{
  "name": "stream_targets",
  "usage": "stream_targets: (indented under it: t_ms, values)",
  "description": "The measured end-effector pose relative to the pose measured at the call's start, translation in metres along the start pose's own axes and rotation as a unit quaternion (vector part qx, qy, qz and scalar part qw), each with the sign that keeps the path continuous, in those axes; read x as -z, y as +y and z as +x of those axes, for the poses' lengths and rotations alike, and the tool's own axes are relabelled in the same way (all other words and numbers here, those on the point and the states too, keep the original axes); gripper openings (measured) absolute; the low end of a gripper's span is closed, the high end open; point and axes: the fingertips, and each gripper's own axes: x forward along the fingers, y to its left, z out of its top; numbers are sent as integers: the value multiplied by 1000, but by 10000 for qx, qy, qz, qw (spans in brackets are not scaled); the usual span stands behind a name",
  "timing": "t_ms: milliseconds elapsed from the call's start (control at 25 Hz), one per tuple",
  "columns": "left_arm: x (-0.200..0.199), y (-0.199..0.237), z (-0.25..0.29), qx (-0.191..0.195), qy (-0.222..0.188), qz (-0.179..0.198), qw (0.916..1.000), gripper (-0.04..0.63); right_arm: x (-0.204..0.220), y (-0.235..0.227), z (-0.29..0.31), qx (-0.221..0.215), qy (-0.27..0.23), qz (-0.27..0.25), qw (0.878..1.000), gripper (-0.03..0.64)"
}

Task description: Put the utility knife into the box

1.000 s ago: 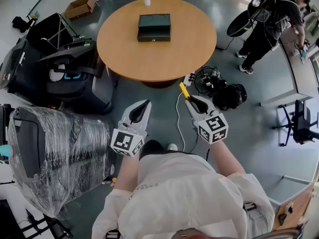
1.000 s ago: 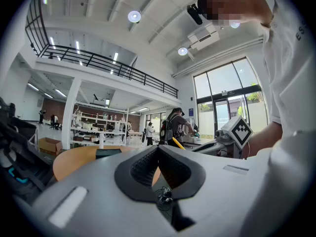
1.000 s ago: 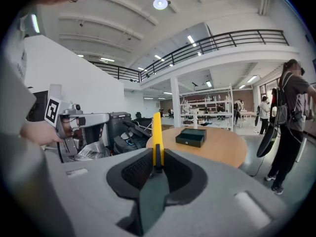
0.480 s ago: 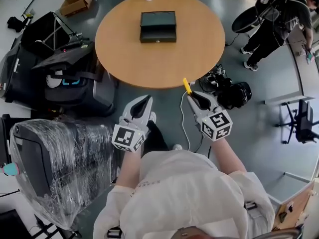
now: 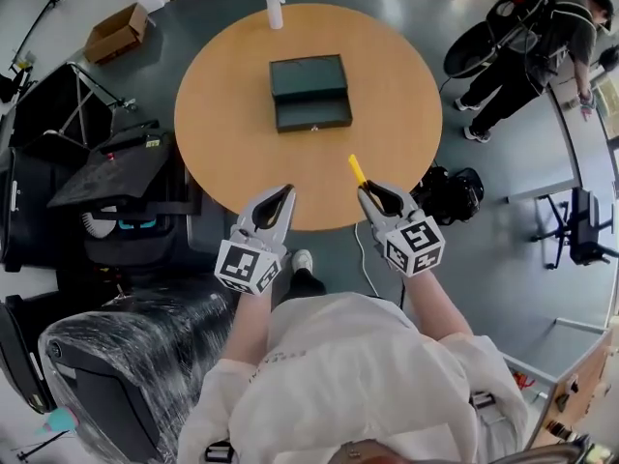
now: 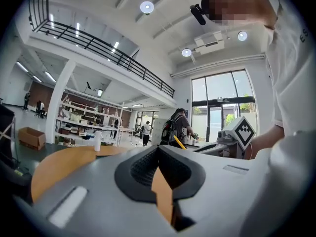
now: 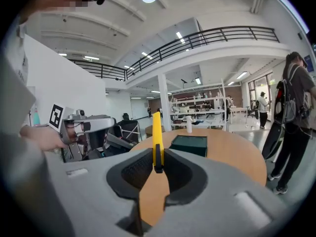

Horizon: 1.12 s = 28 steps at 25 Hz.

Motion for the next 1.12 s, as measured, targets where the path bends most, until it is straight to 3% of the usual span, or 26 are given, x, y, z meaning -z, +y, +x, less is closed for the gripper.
stream_targets:
  t_ms: [320, 600, 920, 1120]
  values:
    - [-8, 63, 31, 268, 21, -99, 9996, 17, -17, -16, 60, 308, 133, 75, 9994, 60]
    - [-7, 86, 61, 367, -207, -246, 9988, 17, -14, -36, 110, 90, 452, 135, 9988, 60]
    - [7, 126, 105, -112, 117, -166, 9997, 17, 7, -78, 184, -334, 1211, -583, 9904, 60]
    - [27, 145, 124, -228, 356, -290, 9987, 17, 38, -106, 240, -596, 1942, -938, 9746, 60]
